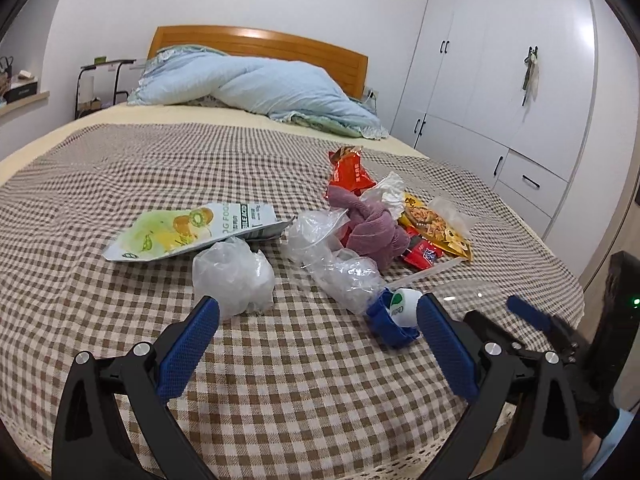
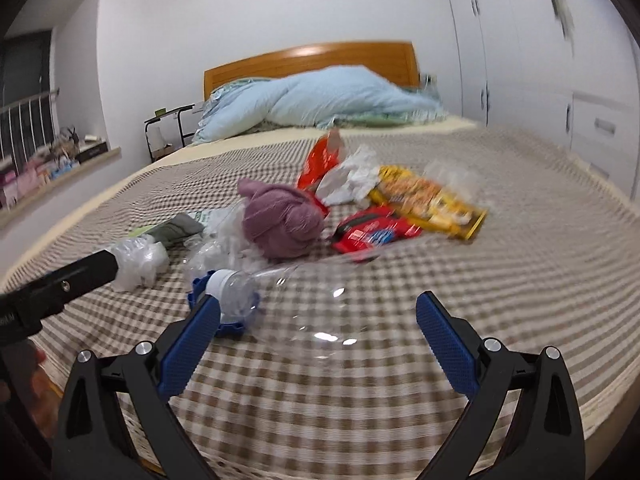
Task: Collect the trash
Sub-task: 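Grasp the large clear plastic bottle with the right tool while the left tool approaches a plastic bag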
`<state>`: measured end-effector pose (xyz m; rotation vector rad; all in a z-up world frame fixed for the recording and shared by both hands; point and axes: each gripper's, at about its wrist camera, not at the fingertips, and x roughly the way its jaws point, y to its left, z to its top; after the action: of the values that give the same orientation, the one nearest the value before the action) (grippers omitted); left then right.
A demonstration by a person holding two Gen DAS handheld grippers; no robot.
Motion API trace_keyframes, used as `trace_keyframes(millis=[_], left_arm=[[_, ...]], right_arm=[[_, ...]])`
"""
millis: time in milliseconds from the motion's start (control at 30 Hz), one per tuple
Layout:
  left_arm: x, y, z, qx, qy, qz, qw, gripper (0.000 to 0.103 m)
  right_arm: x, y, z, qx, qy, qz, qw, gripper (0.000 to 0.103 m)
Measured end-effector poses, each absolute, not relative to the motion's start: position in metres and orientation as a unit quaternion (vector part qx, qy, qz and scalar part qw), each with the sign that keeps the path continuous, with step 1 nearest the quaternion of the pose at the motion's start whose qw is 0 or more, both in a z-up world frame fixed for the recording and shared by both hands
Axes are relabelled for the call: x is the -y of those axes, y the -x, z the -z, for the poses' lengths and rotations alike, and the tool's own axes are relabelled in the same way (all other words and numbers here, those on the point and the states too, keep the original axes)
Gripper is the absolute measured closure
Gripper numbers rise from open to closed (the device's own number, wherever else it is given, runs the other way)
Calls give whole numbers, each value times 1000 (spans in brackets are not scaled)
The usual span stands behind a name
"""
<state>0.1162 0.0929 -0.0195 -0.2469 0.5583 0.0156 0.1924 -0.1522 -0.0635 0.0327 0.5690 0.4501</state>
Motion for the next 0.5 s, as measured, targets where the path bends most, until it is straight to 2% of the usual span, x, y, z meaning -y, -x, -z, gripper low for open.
trace_keyframes(millis=[67,100,133,167,267,300,333,500], left_arm=[[-94,-118,21,-278,125,-6,952,7],[-95,-118,22,-279,126,-4,952,7],[-95,-118,22,-279,126,-1,952,7],[-95,-118,22,-280,125,0,952,7],[-95,-117,23,-283,124,3,951,7],[-95,-116,23,-284,124,4,951,7],[-96,-116,23,-285,125,3,950,7],[-100,-115,24,-287,134,-1,949,7]], right_arm=[[151,-196,67,-292,-35,-234,927,17],[150,-198,68,-298,-42,-238,923,37],[150,-200,70,-307,-51,-243,919,46],[149,-202,72,-316,-57,-248,914,48],[155,-205,77,-330,-90,-268,901,71],[158,-204,77,-328,-100,-272,899,88],[162,-203,77,-327,-105,-273,899,100],[179,-197,67,-307,-112,-262,908,101]])
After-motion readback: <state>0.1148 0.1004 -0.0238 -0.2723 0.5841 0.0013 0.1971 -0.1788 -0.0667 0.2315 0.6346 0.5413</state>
